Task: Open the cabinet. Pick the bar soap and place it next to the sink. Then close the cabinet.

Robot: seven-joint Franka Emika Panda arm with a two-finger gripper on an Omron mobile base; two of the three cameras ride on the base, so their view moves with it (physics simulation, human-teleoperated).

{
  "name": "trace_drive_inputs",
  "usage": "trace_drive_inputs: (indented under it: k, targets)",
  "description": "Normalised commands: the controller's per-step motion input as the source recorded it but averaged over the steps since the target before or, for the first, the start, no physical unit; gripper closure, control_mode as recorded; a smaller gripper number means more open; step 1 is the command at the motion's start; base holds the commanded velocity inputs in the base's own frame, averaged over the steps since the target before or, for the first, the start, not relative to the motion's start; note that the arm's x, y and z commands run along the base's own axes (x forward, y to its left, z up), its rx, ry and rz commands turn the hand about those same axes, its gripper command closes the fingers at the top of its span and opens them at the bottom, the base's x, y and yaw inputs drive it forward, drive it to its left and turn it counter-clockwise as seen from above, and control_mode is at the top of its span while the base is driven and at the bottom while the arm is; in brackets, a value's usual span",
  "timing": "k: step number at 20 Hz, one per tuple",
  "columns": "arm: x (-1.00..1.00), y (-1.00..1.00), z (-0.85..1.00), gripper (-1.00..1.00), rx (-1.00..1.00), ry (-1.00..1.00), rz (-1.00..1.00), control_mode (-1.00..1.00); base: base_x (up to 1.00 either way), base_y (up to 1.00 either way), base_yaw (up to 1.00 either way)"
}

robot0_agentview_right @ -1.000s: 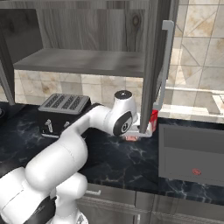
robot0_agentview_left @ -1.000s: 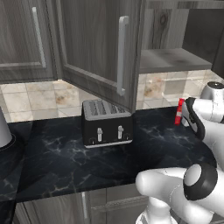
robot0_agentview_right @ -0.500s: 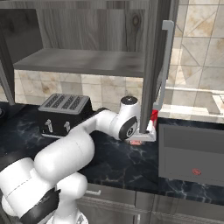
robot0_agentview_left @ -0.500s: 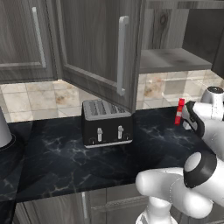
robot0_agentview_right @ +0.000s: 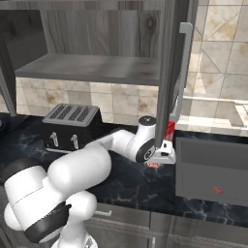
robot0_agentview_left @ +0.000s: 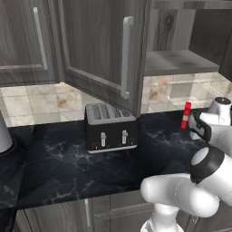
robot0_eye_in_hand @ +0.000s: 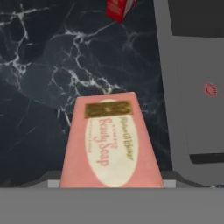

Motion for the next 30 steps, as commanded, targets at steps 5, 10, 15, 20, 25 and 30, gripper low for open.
trace_drive_inputs:
  k: [5,10,15,20,25,30]
  targets:
    - [0.07,0.0,-0.43,1.0,0.0,0.0,0.0,-1.0,0.0,0.0,0.0]
    - [0.04,0.0,-0.22,1.0,0.0,0.0,0.0,-1.0,0.0,0.0,0.0]
    - [0.08,-0.09,-0.2,1.0,0.0,0.0,0.0,-1.0,0.0,0.0,0.0]
    - [0.12,-0.16,-0.24,1.0,0.0,0.0,0.0,-1.0,0.0,0.0,0.0]
    - [0.11,-0.17,-0.23,1.0,0.0,0.0,0.0,-1.0,0.0,0.0,0.0]
    - [0.16,-0.06,-0.13,1.0,0.0,0.0,0.0,-1.0,0.0,0.0,0.0]
